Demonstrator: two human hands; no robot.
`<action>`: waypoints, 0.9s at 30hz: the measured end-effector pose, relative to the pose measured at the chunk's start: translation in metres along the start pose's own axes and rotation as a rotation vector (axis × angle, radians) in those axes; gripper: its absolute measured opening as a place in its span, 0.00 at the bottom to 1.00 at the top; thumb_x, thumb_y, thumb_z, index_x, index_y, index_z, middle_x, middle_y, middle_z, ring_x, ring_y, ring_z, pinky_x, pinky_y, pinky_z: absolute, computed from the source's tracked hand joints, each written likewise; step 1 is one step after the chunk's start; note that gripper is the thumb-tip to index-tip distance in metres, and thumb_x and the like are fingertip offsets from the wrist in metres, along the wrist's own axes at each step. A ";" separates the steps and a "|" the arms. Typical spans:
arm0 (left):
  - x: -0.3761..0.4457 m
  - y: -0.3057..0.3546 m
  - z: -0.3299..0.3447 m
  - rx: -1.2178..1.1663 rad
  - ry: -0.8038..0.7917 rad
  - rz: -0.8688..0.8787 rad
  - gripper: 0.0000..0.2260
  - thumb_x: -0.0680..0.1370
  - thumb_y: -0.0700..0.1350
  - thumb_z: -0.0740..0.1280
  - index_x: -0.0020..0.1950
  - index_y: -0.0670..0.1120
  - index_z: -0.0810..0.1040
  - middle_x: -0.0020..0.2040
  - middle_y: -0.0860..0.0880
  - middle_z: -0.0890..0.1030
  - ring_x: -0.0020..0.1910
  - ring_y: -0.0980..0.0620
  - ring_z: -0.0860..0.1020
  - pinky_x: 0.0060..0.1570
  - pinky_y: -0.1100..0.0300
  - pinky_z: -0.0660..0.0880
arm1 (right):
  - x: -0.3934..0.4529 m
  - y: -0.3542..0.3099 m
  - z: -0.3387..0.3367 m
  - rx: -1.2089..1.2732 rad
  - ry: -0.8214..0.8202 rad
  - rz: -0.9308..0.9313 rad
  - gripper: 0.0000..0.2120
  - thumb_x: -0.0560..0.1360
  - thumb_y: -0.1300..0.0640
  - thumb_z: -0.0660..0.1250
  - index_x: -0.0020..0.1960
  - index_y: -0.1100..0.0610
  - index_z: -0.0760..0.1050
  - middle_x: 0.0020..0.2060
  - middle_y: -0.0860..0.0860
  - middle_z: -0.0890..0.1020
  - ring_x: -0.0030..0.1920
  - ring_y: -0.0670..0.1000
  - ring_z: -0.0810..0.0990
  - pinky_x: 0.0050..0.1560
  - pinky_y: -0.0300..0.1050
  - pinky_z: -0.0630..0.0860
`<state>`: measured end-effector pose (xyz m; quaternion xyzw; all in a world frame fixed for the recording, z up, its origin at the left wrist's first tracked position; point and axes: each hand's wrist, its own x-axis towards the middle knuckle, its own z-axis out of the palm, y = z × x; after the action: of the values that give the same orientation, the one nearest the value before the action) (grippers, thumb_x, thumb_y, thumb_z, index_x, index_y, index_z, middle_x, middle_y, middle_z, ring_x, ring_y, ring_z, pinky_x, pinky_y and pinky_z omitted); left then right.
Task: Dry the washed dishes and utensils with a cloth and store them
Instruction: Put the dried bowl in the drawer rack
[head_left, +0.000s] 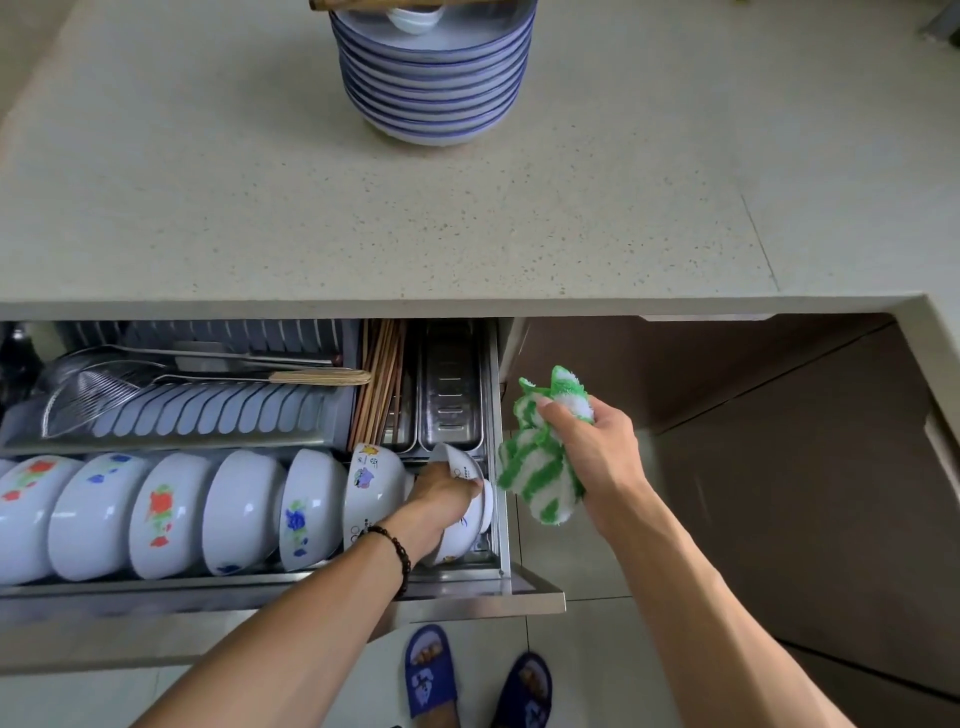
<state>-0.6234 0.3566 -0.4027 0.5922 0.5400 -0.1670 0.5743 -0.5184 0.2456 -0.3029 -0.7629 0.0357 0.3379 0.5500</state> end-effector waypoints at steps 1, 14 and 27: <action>0.000 0.001 0.001 0.008 -0.009 -0.004 0.20 0.82 0.43 0.66 0.71 0.39 0.68 0.63 0.41 0.76 0.55 0.46 0.73 0.53 0.56 0.71 | 0.000 -0.001 -0.001 0.002 0.000 -0.002 0.10 0.75 0.55 0.72 0.49 0.63 0.80 0.44 0.62 0.85 0.45 0.63 0.85 0.50 0.64 0.82; -0.066 0.054 -0.034 0.517 0.254 0.326 0.24 0.77 0.57 0.69 0.67 0.47 0.69 0.57 0.47 0.76 0.52 0.47 0.76 0.44 0.55 0.71 | -0.026 -0.050 0.001 0.094 -0.083 -0.038 0.33 0.61 0.49 0.85 0.60 0.57 0.74 0.48 0.56 0.86 0.47 0.56 0.87 0.53 0.61 0.82; -0.123 0.175 -0.114 0.968 0.728 0.918 0.26 0.70 0.49 0.73 0.67 0.44 0.76 0.66 0.42 0.78 0.70 0.41 0.72 0.69 0.43 0.69 | -0.026 -0.206 -0.009 -0.052 -0.096 -0.251 0.05 0.82 0.55 0.64 0.56 0.52 0.69 0.52 0.56 0.80 0.51 0.56 0.81 0.50 0.51 0.79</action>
<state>-0.5707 0.4423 -0.1819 0.9611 0.2612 0.0765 0.0476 -0.4456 0.3104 -0.1191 -0.7582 -0.0952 0.3034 0.5692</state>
